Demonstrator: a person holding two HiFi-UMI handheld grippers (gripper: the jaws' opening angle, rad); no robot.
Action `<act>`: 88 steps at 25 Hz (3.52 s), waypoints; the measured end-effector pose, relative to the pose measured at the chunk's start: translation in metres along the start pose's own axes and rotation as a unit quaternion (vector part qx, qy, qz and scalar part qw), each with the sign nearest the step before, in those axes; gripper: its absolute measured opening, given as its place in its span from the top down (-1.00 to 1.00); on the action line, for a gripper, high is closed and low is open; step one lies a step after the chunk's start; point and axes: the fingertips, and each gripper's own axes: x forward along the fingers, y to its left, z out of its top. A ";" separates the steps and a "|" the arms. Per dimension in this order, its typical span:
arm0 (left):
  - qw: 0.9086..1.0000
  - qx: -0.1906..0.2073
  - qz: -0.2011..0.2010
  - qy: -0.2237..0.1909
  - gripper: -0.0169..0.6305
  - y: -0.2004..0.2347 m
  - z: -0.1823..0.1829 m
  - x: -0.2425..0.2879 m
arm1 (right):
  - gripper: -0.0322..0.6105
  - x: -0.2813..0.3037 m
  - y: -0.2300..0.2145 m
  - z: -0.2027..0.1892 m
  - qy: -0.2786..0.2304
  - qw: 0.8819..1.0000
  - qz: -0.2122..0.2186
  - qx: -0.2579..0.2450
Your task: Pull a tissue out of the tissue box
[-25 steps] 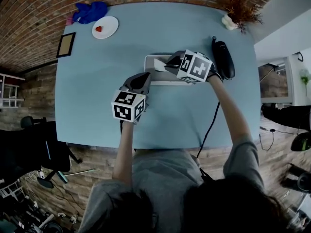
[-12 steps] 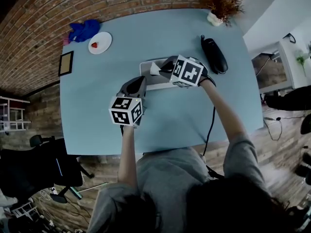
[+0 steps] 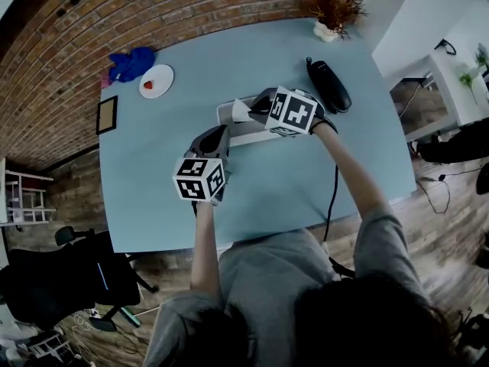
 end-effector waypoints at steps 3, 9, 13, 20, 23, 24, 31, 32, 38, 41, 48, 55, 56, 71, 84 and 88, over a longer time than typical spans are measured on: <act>1.000 0.002 -0.001 -0.003 0.94 -0.001 0.002 -0.003 | 0.89 -0.004 0.000 0.002 -0.003 1.000 -0.008 0.002; 1.000 0.007 -0.006 -0.006 0.94 -0.005 0.006 -0.007 | 0.89 -0.015 0.001 0.006 -0.013 1.000 -0.023 0.008; 1.000 0.011 -0.006 -0.008 0.94 -0.008 0.007 -0.010 | 0.89 -0.020 0.002 0.008 -0.020 0.999 -0.033 0.015; 1.000 0.014 -0.014 -0.016 0.94 -0.017 0.011 -0.015 | 0.90 -0.040 0.000 0.019 -0.050 0.997 -0.056 0.029; 1.000 0.016 -0.017 -0.022 0.94 -0.020 0.015 -0.017 | 0.89 -0.047 0.001 0.023 -0.061 0.996 -0.065 0.033; 0.999 0.016 -0.018 -0.024 0.94 -0.021 0.016 -0.019 | 0.89 -0.049 0.002 0.024 -0.064 0.995 -0.068 0.033; 0.999 0.024 -0.026 -0.038 0.94 -0.030 0.028 -0.027 | 0.89 -0.067 0.007 0.027 -0.089 0.990 -0.095 0.044; 0.999 0.026 -0.026 -0.038 0.94 -0.032 0.028 -0.028 | 0.90 -0.070 0.007 0.027 -0.092 0.990 -0.100 0.046; 0.998 0.032 -0.033 -0.042 0.94 -0.039 0.030 -0.031 | 0.89 -0.083 0.010 0.025 -0.107 0.985 -0.122 0.054; 0.998 0.036 -0.036 -0.045 0.94 -0.043 0.032 -0.032 | 0.90 -0.091 0.011 0.027 -0.119 0.983 -0.132 0.055; 0.997 0.043 -0.039 -0.057 0.94 -0.052 0.037 -0.036 | 0.90 -0.119 0.016 0.042 -0.178 0.970 -0.150 0.071; 0.994 0.048 -0.038 -0.086 0.94 -0.063 0.046 -0.052 | 0.89 -0.138 0.029 0.047 -0.237 0.952 -0.173 0.090; 0.994 0.047 -0.037 -0.091 0.94 -0.064 0.046 -0.054 | 0.90 -0.139 0.032 0.046 -0.246 0.949 -0.175 0.094; 0.989 0.063 -0.052 -0.125 0.94 -0.092 0.033 -0.077 | 0.90 -0.150 0.082 0.038 -0.347 0.909 -0.184 0.139; 0.987 0.074 -0.060 -0.127 0.94 -0.101 0.030 -0.075 | 0.90 -0.157 0.088 0.026 -0.362 0.900 -0.192 0.150; 0.987 0.073 -0.055 -0.130 0.94 -0.101 0.030 -0.077 | 0.90 -0.158 0.087 0.021 -0.366 0.897 -0.194 0.154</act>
